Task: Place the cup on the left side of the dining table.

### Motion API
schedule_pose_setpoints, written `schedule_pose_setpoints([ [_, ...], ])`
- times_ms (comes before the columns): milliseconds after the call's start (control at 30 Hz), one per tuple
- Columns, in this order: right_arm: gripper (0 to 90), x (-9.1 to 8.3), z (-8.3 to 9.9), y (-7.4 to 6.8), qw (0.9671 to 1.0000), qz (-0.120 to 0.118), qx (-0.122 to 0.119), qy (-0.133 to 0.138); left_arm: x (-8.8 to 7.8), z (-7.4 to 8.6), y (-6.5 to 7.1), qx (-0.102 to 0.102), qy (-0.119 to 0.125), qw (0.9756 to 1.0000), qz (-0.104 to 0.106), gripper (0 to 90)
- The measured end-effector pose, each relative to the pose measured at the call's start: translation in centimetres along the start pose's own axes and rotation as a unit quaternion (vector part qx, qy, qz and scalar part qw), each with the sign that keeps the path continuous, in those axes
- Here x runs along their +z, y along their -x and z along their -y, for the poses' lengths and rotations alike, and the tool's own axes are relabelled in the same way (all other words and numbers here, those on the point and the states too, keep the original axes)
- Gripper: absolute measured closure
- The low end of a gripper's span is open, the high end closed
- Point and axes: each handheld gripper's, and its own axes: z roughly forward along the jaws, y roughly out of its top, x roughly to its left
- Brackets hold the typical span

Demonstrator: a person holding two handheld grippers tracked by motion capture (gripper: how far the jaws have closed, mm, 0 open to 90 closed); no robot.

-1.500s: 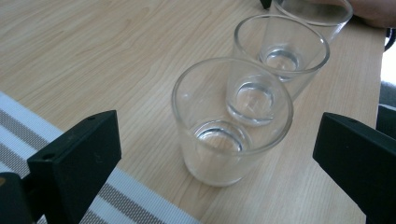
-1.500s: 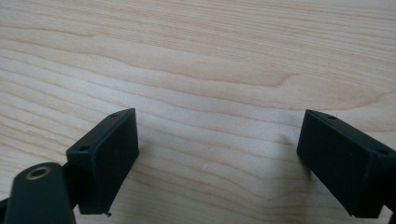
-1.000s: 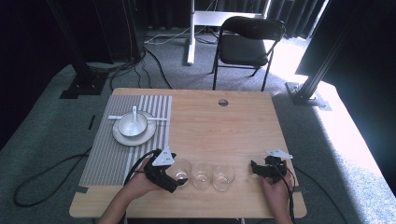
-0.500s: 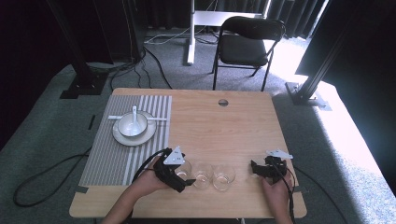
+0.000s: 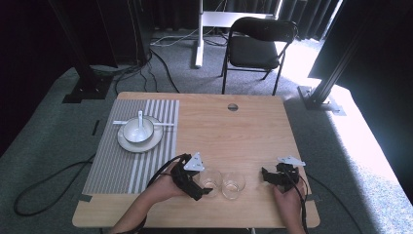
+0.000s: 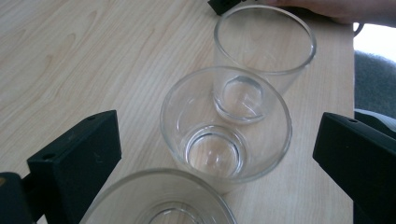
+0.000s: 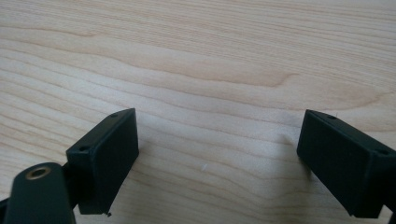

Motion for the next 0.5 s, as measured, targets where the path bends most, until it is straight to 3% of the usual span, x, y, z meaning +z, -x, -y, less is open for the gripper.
schedule_pose_setpoints([
  [333, 12.1, 0.0, 0.0, 0.0, 1.0, 0.0, 0.0, 0.0, 1.6, -0.8, 0.6, 0.019, -0.037, 0.9991, -0.005, 1.4],
  [500, 12.1, 0.0, 0.0, 0.0, 1.0, 0.0, 0.0, 0.0, 2.0, -1.0, 0.8, 0.024, -0.041, 0.9989, 0.003, 4.6],
])
